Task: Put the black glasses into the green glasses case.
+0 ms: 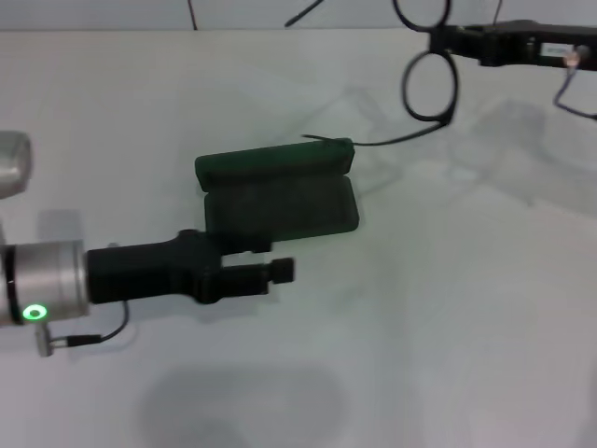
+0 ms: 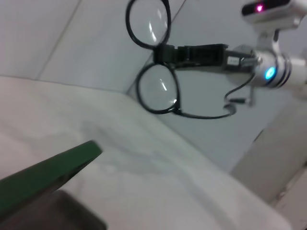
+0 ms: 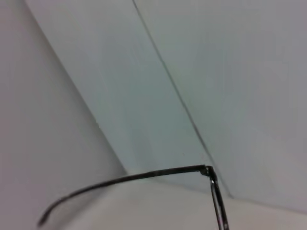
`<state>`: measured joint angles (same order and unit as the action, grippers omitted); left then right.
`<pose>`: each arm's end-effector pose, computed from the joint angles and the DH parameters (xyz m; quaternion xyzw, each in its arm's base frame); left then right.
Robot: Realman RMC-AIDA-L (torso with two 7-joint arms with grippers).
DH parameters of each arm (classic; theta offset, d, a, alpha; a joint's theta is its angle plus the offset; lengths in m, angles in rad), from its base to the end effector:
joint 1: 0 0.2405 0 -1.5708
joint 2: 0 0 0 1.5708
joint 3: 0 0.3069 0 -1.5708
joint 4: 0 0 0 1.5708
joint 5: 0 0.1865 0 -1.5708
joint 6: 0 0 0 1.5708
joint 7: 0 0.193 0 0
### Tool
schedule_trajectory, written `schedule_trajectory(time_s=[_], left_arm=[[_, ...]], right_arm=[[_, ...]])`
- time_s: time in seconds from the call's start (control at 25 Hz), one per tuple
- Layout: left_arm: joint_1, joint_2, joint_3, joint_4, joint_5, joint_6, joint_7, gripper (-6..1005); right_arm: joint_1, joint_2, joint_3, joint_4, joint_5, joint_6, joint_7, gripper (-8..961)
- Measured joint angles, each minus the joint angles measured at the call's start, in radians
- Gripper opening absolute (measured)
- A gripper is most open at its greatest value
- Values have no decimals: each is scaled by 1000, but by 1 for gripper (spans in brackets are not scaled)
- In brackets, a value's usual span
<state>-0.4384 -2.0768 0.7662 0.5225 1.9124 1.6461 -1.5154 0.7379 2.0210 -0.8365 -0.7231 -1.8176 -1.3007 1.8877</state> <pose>-0.2766 0.2969 -0.0872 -0.8923 -0.3412 -0.2936 0.0350 0.1839 0.4544 -0.0299 -0.8868 0.3214 0.2891 0.1635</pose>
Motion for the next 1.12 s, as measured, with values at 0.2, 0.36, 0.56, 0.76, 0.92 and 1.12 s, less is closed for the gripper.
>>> schedule_trajectory(time_s=[0.2,0.36,0.56,0.76,0.92,1.12], left_arm=[[-48,-8,5,-65,-46,22,68,773],[-94,-9,5,-126,-72,40,107,595],[-130,-11,6,-158,-92,41,121,386],[-142,-12,6,-173,-104,43,173,228],[-147,-13,6,-182,-104,48,223,129],[-157,-14,8,-191,-103,88,265,19]], right_arm=[[24,-1,-7,170,158,3,-130,56],[36,4,-6,290,229,3,-221,56],[46,6,-6,391,296,-19,-310,56],[47,7,-8,433,312,-50,-330,55],[47,7,-37,438,315,-54,-334,55],[49,7,-88,439,316,-39,-352,55]])
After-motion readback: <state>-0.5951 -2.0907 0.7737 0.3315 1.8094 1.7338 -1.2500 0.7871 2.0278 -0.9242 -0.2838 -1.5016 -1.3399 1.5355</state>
